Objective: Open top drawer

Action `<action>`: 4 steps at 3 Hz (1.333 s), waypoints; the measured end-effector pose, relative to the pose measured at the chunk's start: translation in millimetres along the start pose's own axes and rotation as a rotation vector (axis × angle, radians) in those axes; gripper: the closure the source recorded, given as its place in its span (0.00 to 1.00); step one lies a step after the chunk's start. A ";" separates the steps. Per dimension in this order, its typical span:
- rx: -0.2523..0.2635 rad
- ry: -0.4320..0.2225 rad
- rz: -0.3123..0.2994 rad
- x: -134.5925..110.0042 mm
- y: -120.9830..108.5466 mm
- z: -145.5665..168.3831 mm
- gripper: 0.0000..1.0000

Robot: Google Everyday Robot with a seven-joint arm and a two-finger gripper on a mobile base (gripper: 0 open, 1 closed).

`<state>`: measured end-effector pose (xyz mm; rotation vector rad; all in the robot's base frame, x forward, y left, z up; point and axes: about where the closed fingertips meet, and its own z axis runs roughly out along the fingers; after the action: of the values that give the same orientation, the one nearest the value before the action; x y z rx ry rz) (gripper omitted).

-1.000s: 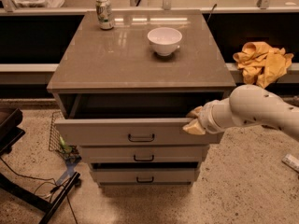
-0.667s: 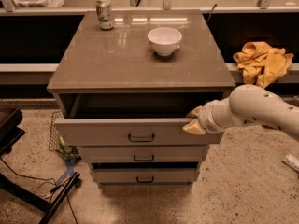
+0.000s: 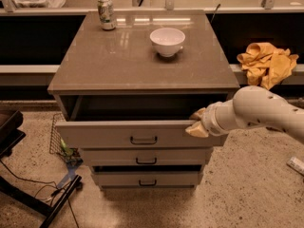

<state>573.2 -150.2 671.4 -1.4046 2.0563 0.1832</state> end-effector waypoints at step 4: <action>-0.037 0.007 0.023 8.1 21.0 -6.5 1.00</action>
Offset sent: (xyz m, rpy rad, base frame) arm -0.0002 0.0010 -0.0004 0.0001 0.0009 0.0019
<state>550.2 -150.7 667.1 -1.4058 2.0858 0.2271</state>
